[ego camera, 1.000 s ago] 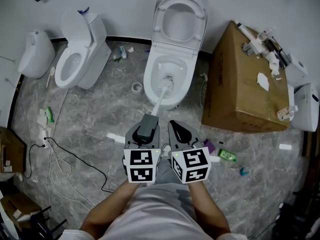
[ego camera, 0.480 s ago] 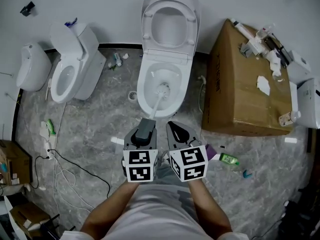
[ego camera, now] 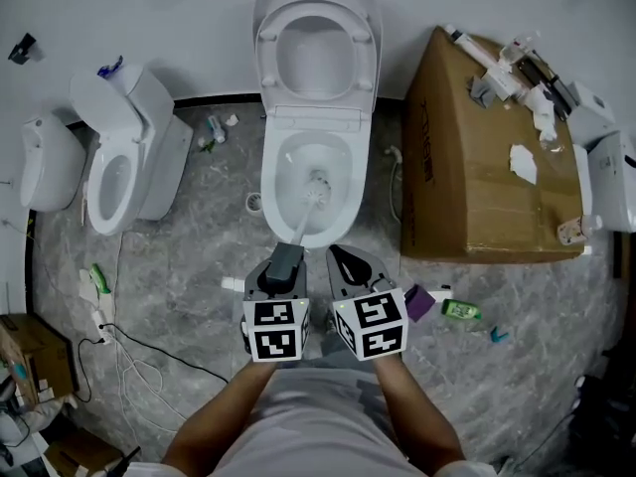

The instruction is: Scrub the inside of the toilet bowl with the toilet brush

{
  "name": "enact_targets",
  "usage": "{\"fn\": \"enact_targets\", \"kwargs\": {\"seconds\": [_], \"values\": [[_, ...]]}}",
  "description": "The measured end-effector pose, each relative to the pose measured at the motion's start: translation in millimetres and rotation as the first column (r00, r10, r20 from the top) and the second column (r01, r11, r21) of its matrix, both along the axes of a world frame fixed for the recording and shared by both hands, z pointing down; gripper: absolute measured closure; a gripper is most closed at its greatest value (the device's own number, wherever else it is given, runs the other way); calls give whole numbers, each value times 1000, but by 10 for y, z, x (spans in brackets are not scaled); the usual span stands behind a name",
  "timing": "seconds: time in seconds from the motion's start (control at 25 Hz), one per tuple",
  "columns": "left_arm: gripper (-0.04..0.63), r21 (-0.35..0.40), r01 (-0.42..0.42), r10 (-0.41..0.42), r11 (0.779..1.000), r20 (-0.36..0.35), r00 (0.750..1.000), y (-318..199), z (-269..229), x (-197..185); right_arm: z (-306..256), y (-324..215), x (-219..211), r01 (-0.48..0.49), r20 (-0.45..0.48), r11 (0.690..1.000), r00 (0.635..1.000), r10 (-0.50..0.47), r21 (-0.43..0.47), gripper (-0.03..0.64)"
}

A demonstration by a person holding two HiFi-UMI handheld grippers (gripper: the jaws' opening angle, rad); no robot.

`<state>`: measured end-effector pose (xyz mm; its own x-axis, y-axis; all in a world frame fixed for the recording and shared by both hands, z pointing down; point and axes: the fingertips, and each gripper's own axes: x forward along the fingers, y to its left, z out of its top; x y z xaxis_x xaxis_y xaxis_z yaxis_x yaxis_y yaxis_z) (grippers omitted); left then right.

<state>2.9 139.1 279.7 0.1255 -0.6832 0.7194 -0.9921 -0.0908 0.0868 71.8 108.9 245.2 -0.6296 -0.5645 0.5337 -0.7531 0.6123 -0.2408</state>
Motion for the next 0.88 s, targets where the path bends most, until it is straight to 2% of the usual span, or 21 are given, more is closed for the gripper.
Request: {"fn": "enact_targets", "kwargs": {"seconds": [0.2,0.4,0.64,0.88], "values": [[442,-45,-59,58,997,-26,998,-336,263,-214,204,-392,-182,-53,-20,998,998,52,-27,618],[442,-127,-116,110,985,-57,992,-599,678,-443,505,-741,-357,-116,-45,991,993,113,-65,618],[442,-200,-207,192,958,-94,977,-909,1218,-598,903,-1055,-540,-183,-73,977,982,176,-108,618],[442,-234,-283,258,930,-133,957,-1221,1688,-620,1339,-1285,-594,-239,-95,960,969,226,-148,618]]}}
